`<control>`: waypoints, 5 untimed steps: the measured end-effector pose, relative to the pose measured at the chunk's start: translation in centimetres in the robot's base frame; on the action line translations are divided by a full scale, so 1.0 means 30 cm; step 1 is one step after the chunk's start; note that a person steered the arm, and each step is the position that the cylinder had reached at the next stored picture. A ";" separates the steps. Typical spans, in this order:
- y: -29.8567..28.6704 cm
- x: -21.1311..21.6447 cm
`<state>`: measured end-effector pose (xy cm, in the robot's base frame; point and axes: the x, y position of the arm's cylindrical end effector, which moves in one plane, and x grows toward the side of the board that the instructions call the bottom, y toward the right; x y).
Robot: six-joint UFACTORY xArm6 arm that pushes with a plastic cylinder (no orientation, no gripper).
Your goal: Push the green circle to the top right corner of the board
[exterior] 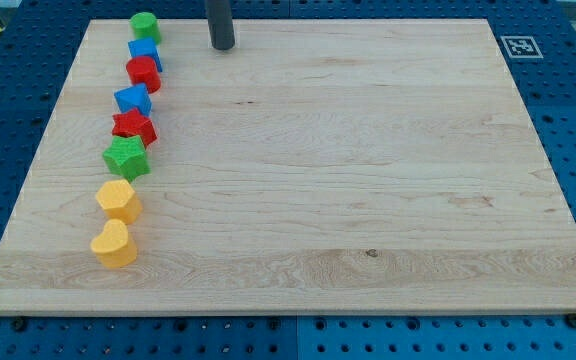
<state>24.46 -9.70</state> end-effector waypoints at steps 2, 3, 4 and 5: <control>-0.030 -0.112; -0.054 -0.176; -0.139 -0.174; -0.329 -0.176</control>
<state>19.19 -19.56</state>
